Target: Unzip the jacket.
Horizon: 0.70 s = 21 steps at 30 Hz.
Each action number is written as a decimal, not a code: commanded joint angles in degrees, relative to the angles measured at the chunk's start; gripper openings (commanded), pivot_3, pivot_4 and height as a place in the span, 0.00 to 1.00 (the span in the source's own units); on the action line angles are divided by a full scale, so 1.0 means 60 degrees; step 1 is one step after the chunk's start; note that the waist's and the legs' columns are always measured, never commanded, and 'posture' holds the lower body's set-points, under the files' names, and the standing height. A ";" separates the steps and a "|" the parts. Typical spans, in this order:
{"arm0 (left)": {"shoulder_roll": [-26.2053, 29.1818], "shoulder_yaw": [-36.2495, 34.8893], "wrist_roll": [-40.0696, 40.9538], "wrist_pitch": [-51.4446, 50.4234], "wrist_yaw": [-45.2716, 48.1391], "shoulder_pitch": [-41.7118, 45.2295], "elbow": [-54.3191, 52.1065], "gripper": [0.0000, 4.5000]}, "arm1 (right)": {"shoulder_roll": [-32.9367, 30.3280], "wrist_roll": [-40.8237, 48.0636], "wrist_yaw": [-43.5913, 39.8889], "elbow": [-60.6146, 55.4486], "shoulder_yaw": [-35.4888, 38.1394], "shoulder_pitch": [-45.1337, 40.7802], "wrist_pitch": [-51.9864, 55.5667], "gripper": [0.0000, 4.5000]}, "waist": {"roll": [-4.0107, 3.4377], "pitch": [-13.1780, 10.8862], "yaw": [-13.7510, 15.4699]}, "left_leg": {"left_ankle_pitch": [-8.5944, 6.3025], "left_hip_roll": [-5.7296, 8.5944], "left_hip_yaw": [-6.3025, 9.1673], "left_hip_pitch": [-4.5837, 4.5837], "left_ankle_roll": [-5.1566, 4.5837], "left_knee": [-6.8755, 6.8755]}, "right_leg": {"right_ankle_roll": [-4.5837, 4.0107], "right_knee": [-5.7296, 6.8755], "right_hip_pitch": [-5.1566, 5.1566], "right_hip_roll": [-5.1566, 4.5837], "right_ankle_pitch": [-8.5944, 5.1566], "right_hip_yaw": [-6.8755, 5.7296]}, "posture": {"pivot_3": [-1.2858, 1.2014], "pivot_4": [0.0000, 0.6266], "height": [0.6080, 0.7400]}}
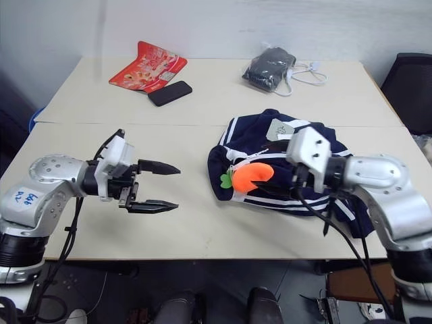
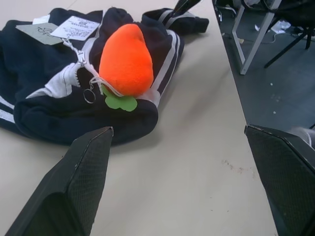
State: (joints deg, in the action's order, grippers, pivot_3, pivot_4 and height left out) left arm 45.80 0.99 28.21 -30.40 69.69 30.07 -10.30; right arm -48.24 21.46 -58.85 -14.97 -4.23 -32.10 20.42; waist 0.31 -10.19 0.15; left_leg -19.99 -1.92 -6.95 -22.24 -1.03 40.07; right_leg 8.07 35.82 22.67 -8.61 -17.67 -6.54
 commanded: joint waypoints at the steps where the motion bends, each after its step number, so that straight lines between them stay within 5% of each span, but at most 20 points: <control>1: -0.0115 0.0093 -0.0189 0.0423 -0.0002 0.0343 0.0057 1.00 | 0.0163 -0.0613 -0.0684 0.0917 -0.0616 -0.0640 -0.0630 0.99 | 0.0001 -0.0001 -0.0008 | 0.0000 0.0000 0.0001 -0.0002 0.0000 0.0000 | 0.0000 -0.0001 0.0000 0.0000 0.0000 -0.0005 | 0.52 0.24 1.00; 11: -0.0283 -0.0090 -0.0230 0.0530 -0.0484 0.0087 -0.0276 1.00 | 0.0976 -0.2036 -0.1051 0.3120 -0.1513 -0.1098 -0.2081 0.95 | 0.0002 -0.0001 -0.0074 | 0.0001 -0.0008 0.0006 -0.0004 0.0001 -0.0001 | 0.0000 0.0003 -0.0001 0.0000 0.0000 -0.0015 | 0.52 0.24 1.00; 21: -0.0450 0.0066 -0.0280 0.0653 -0.0710 0.0186 -0.0283 1.00 | 0.1454 -0.2171 -0.0837 0.3346 -0.1227 -0.0981 -0.2209 0.23 | 0.0001 -0.0001 -0.0049 | 0.0002 -0.0010 0.0009 -0.0004 0.0003 0.0002 | 0.0000 0.0004 -0.0002 0.0000 0.0000 -0.0014 | 0.52 0.24 1.00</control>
State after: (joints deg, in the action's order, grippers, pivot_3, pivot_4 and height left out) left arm 43.34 1.57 26.59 -27.45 65.66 30.56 -10.69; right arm -39.47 8.06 -63.92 6.69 -13.45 -37.69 7.56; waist 0.31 -10.20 -0.14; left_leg -19.98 -1.98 -6.90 -22.27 -1.01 40.08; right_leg 8.07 35.85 22.66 -8.61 -17.67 -6.62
